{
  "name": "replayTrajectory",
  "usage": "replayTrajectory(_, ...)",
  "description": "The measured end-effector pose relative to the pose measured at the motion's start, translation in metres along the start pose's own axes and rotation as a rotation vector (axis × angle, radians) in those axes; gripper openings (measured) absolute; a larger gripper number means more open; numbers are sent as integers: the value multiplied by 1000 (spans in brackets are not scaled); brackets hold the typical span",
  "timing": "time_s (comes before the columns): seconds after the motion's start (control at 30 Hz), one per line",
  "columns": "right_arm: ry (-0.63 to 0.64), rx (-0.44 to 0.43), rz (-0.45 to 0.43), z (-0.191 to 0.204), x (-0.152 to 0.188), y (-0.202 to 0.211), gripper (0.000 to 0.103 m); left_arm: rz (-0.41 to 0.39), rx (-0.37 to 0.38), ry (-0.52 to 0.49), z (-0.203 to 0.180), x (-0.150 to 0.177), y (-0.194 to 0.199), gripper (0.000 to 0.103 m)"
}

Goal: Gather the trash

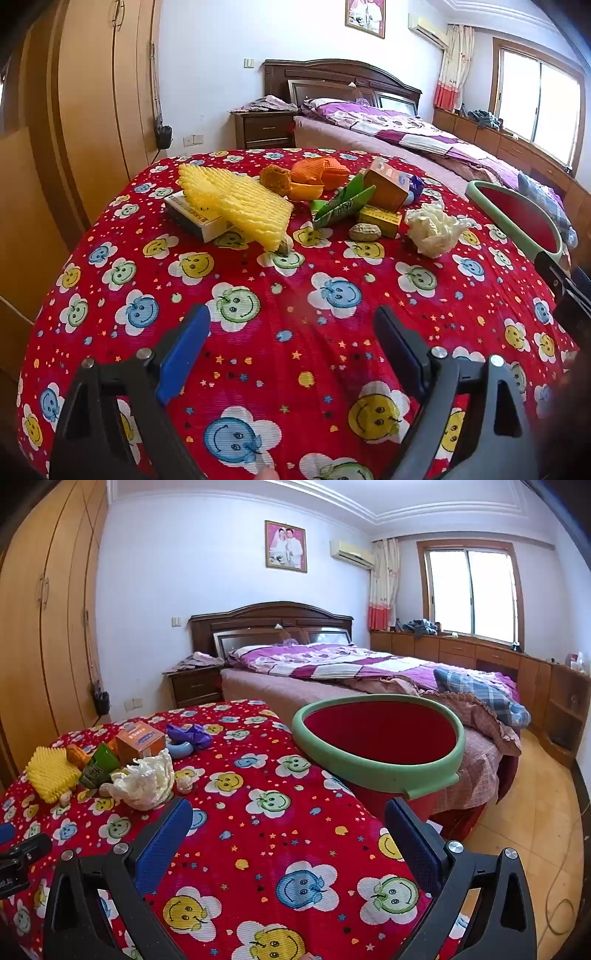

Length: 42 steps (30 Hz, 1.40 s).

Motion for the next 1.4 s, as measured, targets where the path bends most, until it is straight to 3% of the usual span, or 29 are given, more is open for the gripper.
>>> replayTrajectory(1.4,5,2,-2,1,0,0,103,2,10,14,1,1,0,90)
Point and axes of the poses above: each gripper's, at about its wrist camera, not at the fingertips, and y roughly against the way its jaws point, z to its left, x to its underside, the point moved 10 cm from there along -y, roughly the way its jaws point, and after that the axes turned 12 degrees about -y, right-handed, at the moved point
